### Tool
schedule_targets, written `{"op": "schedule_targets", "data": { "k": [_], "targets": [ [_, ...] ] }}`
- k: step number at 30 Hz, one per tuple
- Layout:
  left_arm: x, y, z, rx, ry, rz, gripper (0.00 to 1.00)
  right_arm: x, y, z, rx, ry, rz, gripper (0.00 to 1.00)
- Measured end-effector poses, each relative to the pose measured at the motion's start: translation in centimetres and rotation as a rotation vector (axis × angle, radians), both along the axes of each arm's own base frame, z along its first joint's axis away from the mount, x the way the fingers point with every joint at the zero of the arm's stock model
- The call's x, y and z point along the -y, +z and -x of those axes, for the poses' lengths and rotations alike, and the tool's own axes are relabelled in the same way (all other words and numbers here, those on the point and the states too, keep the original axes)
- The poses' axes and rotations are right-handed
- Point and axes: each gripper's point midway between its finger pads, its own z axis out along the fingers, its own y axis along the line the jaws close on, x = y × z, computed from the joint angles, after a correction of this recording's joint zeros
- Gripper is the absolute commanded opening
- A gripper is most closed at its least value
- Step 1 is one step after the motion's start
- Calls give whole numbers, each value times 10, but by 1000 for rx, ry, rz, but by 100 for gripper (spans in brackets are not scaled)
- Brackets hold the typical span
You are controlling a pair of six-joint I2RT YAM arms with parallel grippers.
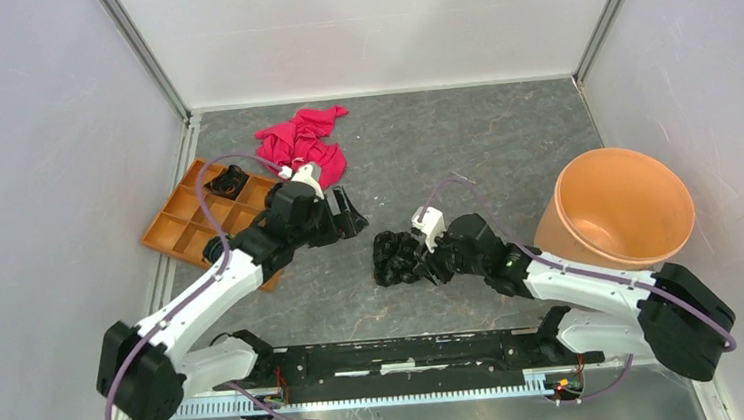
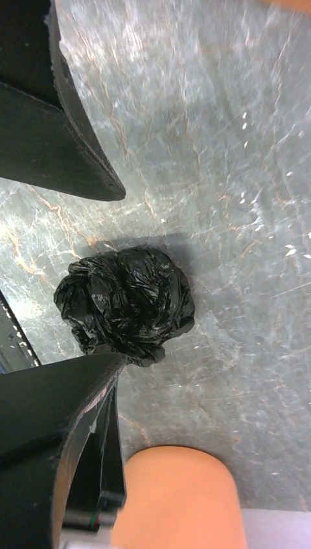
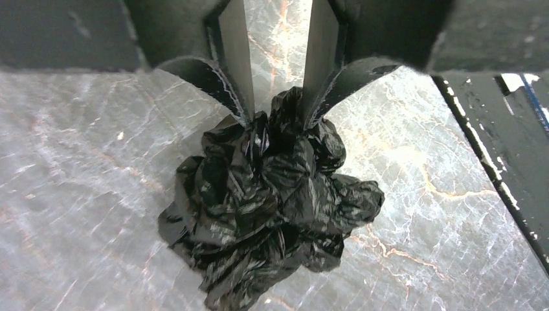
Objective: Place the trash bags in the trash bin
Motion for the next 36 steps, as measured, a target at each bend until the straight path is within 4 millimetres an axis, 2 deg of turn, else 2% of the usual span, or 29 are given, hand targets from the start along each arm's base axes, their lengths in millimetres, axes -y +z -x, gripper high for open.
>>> {"op": "schedule_targets", "data": {
  "k": [3,8,12,14,16,18,20,22,24,26,27,29,32,34,36],
  "targets": [
    [14,-22,-2,-69,-51,25,89,4,10,-5,42,-27,-1,54],
    [38,-58,-3,-170,-133,45,85,16,16,-13,76,-95,27,68],
    [50,-80,-4,-227,-177,59,85,16,26,-24,96,-142,30,73],
    [57,-86,-4,-241,-199,73,81,11,41,-37,122,-178,17,74],
    [62,-89,-6,-246,-208,91,76,7,42,-45,126,-200,26,73],
    [67,-92,-8,-251,-217,110,70,2,42,-52,131,-210,27,67],
    [71,-92,-9,-249,-226,135,58,-1,32,-54,118,-206,42,50],
    [74,-92,-8,-249,-224,164,42,-3,15,-53,85,-194,73,34],
    [76,-93,-5,-257,-225,189,25,-3,-1,-48,44,-179,105,23],
    [76,-94,-3,-265,-220,205,9,-2,-8,-44,17,-172,122,13],
    [76,-93,-4,-267,-216,212,3,-2,-8,-43,14,-171,122,9],
    [73,-88,-6,-264,-213,227,2,-1,0,-44,27,-172,115,2],
    [58,-65,-18,-216,-170,251,2,1,31,-51,92,-188,95,0],
    [39,-35,-31,-139,-114,252,2,3,61,-61,165,-215,66,0],
    [20,11,-48,-8,-54,241,2,8,95,-70,248,-258,24,0]
  ]
}}
